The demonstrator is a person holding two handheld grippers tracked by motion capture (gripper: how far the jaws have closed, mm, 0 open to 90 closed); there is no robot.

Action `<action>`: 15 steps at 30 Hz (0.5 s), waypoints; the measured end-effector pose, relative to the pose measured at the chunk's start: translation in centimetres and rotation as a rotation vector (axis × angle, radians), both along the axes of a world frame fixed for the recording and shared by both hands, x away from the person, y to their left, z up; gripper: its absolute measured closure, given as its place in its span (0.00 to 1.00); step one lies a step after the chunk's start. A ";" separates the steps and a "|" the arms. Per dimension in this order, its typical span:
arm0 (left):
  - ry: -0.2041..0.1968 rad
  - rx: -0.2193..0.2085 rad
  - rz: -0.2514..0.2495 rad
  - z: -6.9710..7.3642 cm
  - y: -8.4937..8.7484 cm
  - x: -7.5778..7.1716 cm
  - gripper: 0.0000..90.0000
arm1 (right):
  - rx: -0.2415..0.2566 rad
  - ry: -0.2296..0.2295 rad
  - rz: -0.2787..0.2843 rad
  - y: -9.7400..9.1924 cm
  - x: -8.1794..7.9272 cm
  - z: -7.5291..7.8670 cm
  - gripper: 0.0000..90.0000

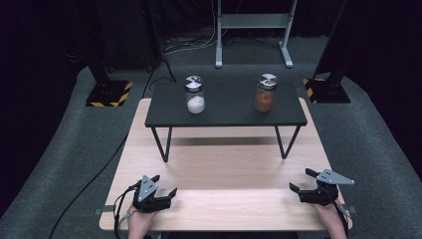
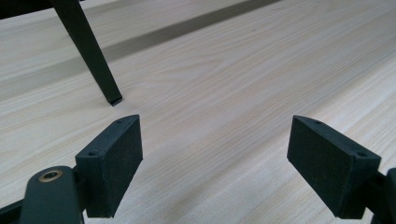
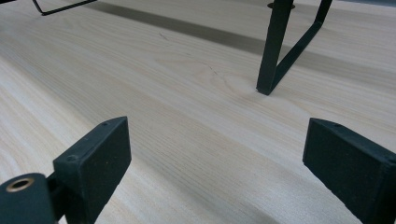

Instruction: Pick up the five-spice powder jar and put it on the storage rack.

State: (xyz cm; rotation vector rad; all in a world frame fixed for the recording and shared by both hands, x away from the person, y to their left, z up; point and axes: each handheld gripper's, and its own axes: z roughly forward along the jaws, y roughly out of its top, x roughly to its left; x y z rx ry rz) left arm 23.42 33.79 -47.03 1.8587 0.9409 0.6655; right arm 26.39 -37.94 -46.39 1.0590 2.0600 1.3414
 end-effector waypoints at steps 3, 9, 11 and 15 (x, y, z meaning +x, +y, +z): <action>0.002 -0.001 0.000 0.0 0.0 0.0 0.19 | 0.002 0.013 0.002 0.0 0.1 0.1 0.07; -0.001 0.000 -0.001 0.0 0.0 0.0 0.19 | -0.001 0.013 0.001 0.0 0.1 0.1 0.07; 0.000 0.000 -0.001 0.0 0.0 0.0 0.19 | -0.001 0.012 0.001 0.0 0.1 0.1 0.07; 0.001 0.000 -0.002 0.0 0.0 0.0 0.19 | -0.003 0.014 0.000 0.1 0.2 0.2 0.07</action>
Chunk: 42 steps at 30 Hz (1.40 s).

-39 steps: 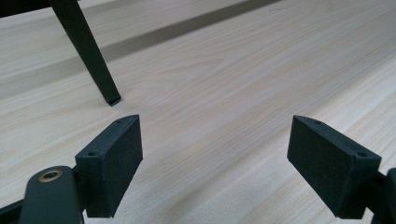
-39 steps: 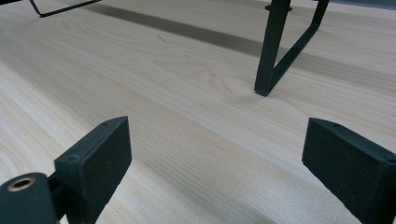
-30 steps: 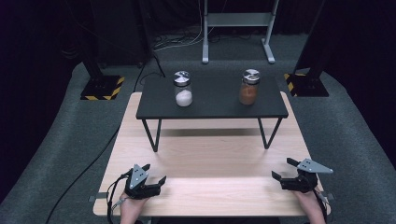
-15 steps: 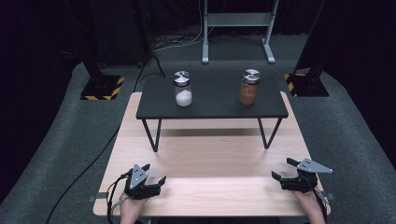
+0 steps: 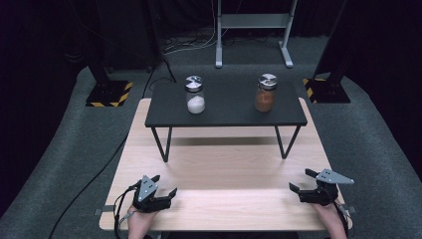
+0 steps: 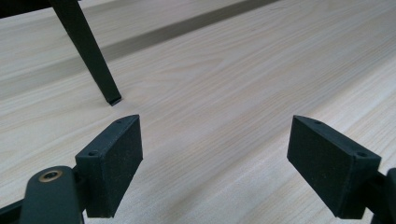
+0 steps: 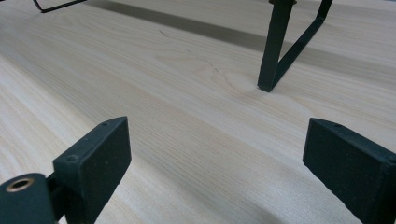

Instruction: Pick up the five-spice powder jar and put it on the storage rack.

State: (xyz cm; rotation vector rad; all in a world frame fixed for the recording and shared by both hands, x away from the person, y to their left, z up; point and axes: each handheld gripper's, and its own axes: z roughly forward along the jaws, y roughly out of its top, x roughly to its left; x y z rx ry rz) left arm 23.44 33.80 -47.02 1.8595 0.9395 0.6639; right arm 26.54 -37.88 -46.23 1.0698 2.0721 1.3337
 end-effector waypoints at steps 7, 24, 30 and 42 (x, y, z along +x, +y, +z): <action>0.000 0.001 0.000 0.0 0.0 0.0 0.19 | 0.002 0.000 0.000 0.0 0.0 0.0 0.07; 0.003 -0.008 0.004 0.0 0.1 0.0 0.15 | 0.002 0.000 -0.001 0.0 0.0 0.0 0.07; 0.006 -0.008 0.005 0.0 0.0 0.1 0.15 | 0.000 0.001 -0.001 0.0 0.0 0.0 0.07; 0.006 -0.001 0.005 0.1 0.0 0.1 0.16 | -0.003 0.002 -0.001 0.0 0.0 0.0 0.07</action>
